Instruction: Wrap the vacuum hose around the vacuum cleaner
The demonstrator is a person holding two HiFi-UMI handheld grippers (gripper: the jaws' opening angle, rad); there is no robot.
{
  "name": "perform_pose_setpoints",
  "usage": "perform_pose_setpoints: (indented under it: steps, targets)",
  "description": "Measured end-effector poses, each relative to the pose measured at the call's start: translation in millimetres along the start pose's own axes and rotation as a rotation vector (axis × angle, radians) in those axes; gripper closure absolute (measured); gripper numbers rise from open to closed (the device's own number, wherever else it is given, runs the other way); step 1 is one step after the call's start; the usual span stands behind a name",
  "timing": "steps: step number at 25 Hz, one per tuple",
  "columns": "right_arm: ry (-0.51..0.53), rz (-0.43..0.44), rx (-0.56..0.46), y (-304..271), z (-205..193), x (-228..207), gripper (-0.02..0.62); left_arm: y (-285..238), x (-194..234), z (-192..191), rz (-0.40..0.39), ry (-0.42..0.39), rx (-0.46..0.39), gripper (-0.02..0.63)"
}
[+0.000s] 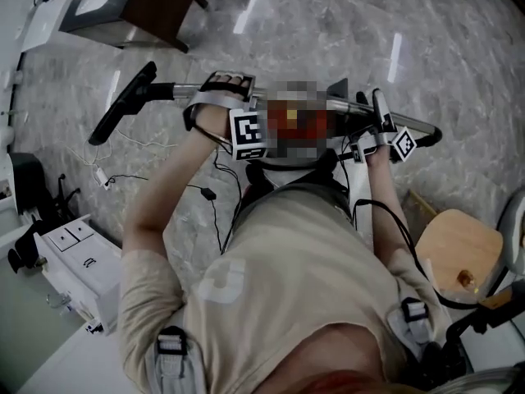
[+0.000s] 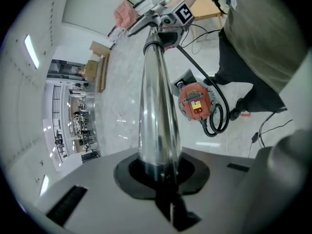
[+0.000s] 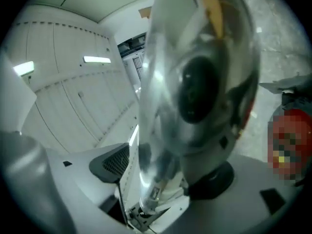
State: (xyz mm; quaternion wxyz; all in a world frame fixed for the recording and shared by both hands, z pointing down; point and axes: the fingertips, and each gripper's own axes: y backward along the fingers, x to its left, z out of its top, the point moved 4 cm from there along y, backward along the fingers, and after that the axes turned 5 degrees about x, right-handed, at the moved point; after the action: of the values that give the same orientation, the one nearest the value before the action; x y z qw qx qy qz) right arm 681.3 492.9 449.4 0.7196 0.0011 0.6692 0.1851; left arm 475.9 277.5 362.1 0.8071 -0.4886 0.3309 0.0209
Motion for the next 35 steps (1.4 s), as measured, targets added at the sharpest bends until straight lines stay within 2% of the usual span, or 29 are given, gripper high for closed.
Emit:
perform_pose_setpoints:
  steps: [2,5,9,13,17,24,31,35]
  targets:
    - [0.074,-0.043,0.038,-13.2,-23.2,7.4,0.239,-1.1,-19.0,-24.5,-0.018,0.040,-0.030,0.558]
    - [0.110,-0.152,0.038,-20.5,-72.7,2.1,0.451,-8.8,-61.8,-67.5,-0.061,0.094,-0.080,0.557]
    - [0.140,-0.242,0.062,-23.9,-141.0,-2.7,0.460,-24.9,-118.9,-114.2,-0.141,0.149,-0.172,0.558]
    - [0.186,-0.320,0.105,-25.2,-160.7,5.2,0.460,-24.2,-149.3,-121.3,-0.187,0.217,-0.235,0.558]
    - [0.247,-0.322,0.124,-23.3,-147.9,28.7,0.460,-13.6,-145.2,-107.4,-0.154,0.265,-0.260,0.558]
    - [0.350,-0.211,0.208,-28.7,-101.7,86.5,0.460,25.7,-112.3,-69.0,-0.112,0.349,-0.241,0.557]
    - [0.354,-0.160,0.202,13.9,-40.1,125.1,0.462,57.2,-77.4,1.1,-0.065,0.330,-0.230,0.557]
    - [0.335,-0.163,0.171,35.6,-8.3,130.6,0.463,60.5,-63.1,36.6,-0.061,0.313,-0.228,0.557]
